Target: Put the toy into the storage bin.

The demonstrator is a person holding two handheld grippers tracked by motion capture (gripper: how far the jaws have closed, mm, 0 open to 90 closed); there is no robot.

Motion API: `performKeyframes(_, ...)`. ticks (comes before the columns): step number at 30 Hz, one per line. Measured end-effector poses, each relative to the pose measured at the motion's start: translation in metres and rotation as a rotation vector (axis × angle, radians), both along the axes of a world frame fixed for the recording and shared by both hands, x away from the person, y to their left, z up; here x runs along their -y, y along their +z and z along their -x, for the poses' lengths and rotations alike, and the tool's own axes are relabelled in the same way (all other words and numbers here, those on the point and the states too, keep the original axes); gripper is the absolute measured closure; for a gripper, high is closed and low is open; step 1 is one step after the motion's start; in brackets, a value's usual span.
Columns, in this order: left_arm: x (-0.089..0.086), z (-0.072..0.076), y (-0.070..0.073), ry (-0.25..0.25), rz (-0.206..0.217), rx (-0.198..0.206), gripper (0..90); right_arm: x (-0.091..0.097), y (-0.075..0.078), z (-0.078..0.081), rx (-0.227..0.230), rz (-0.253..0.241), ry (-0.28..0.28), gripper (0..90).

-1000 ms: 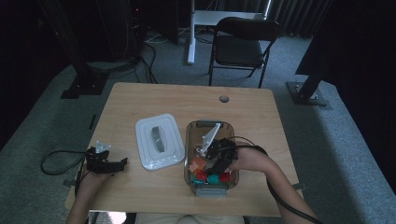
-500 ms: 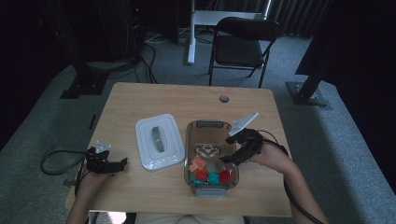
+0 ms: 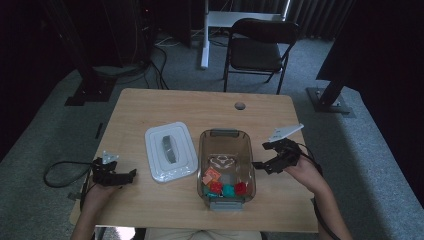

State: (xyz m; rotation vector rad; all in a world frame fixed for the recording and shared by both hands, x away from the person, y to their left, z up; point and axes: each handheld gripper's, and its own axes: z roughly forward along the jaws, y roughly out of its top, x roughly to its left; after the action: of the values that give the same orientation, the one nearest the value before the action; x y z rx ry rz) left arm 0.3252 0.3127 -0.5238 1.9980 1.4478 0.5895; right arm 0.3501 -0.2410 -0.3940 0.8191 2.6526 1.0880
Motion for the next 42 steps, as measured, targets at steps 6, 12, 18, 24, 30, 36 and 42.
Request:
performKeyframes(6,0.0,0.0,0.0,0.0,0.0,0.0,2.7,0.02,-0.016,-0.001,0.021,-0.046,-0.056,13.5)
performKeyframes(12,0.0,0.0,0.0,0.0,0.0,0.0,2.7,0.032,-0.036,0.001,0.108,-0.024,-0.161,14.0)
performKeyframes(18,0.0,0.0,0.0,-0.003,-0.001,-0.001,2.7,0.039,-0.064,0.002,0.096,-0.074,-0.228,13.9)
performKeyframes(24,0.0,0.001,0.0,-0.003,-0.001,0.0,2.7,0.034,-0.092,0.005,0.135,-0.062,-0.308,13.5)
performKeyframes(30,0.0,0.001,0.0,-0.004,-0.001,0.0,2.7,0.031,-0.119,0.008,0.09,-0.046,-0.358,13.7)
performKeyframes(36,0.001,0.001,0.0,-0.003,-0.001,0.0,2.7,0.032,-0.129,0.015,0.11,-0.017,-0.406,13.5)
performKeyframes(42,0.001,0.001,0.0,-0.002,-0.001,0.0,2.6,0.028,-0.132,0.022,0.103,0.026,-0.381,12.8)
